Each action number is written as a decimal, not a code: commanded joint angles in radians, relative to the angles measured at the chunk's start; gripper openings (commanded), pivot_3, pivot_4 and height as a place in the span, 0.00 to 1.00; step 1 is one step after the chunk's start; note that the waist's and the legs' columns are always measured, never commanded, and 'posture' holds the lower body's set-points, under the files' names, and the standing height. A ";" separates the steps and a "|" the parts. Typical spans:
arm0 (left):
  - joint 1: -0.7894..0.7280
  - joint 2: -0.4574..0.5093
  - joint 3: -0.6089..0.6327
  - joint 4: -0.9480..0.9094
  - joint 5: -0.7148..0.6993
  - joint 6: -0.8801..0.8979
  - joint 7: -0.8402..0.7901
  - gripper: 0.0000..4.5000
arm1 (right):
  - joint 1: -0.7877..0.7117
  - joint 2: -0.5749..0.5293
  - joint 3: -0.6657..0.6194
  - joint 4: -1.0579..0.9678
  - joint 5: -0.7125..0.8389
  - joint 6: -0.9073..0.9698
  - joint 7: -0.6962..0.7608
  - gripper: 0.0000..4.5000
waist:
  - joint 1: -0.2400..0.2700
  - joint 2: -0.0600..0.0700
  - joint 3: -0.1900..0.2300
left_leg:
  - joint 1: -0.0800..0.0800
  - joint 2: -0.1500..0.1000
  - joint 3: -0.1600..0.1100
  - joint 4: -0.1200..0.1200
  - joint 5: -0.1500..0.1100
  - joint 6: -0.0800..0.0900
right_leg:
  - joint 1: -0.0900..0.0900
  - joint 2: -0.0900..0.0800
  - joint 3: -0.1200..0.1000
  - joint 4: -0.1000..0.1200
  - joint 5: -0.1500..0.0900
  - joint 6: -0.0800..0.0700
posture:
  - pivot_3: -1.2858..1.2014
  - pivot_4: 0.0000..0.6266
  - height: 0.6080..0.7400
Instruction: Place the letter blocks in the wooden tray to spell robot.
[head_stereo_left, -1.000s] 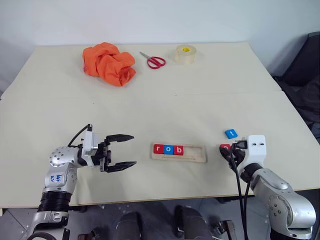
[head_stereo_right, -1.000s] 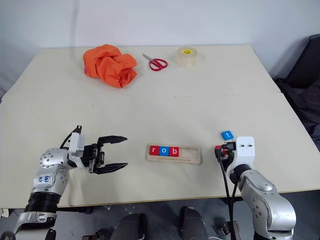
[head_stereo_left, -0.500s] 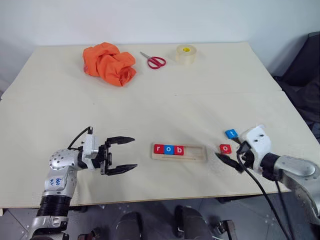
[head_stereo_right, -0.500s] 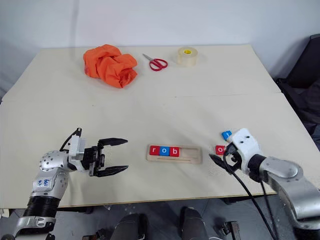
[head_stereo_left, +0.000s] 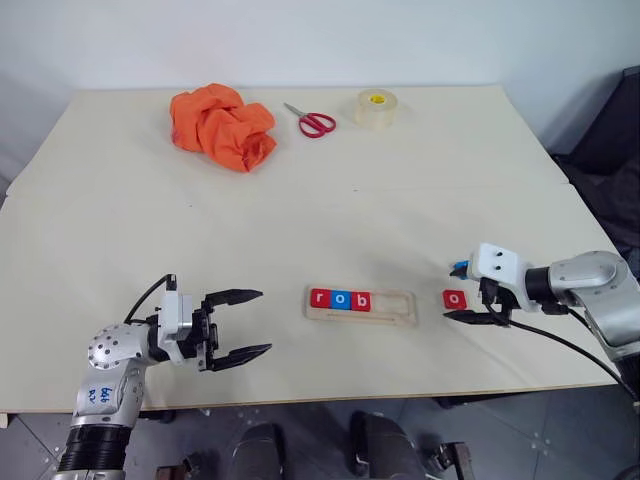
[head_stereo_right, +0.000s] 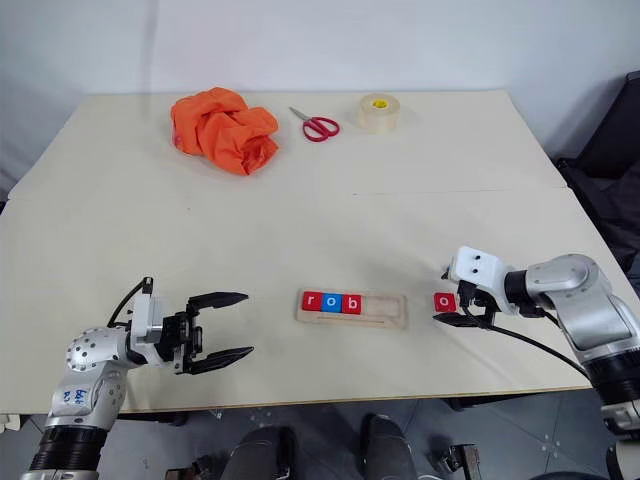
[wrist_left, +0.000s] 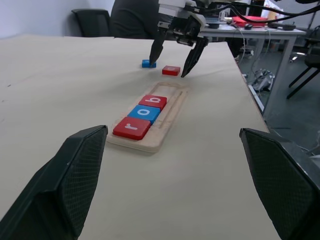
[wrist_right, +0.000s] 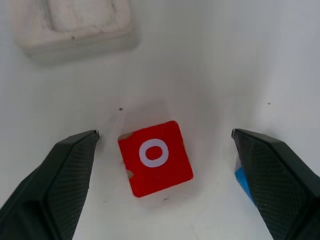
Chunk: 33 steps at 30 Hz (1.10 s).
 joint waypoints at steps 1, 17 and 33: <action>0.027 0.014 0.027 -0.064 -0.024 -0.002 0.023 1.00 | -0.021 0.027 0.014 0.035 -0.024 -0.026 0.030 0.73 | -0.002 0.000 0.000 | 0.000 0.000 0.000 0.000 0.000 0.000 | 0.000 0.000 0.000 0.000 0.000 0.000 | 0.52 0.24 1.00; -0.007 0.019 0.019 -0.021 -0.020 -0.014 0.012 1.00 | -0.115 0.052 -0.069 -0.201 0.098 0.259 0.047 0.32 | -0.005 0.001 0.000 | 0.001 0.001 0.000 0.001 0.001 -0.001 | -0.001 0.000 0.000 0.002 0.000 0.000 | 0.52 0.24 1.00; -0.052 0.011 0.013 0.031 -0.009 -0.038 -0.006 1.00 | -0.225 0.195 0.147 -0.424 0.063 0.604 -0.085 0.32 | -0.003 0.001 0.000 | -0.001 0.000 0.000 0.000 -0.001 0.000 | -0.002 0.000 0.000 0.002 0.000 -0.001 | 0.52 0.24 1.00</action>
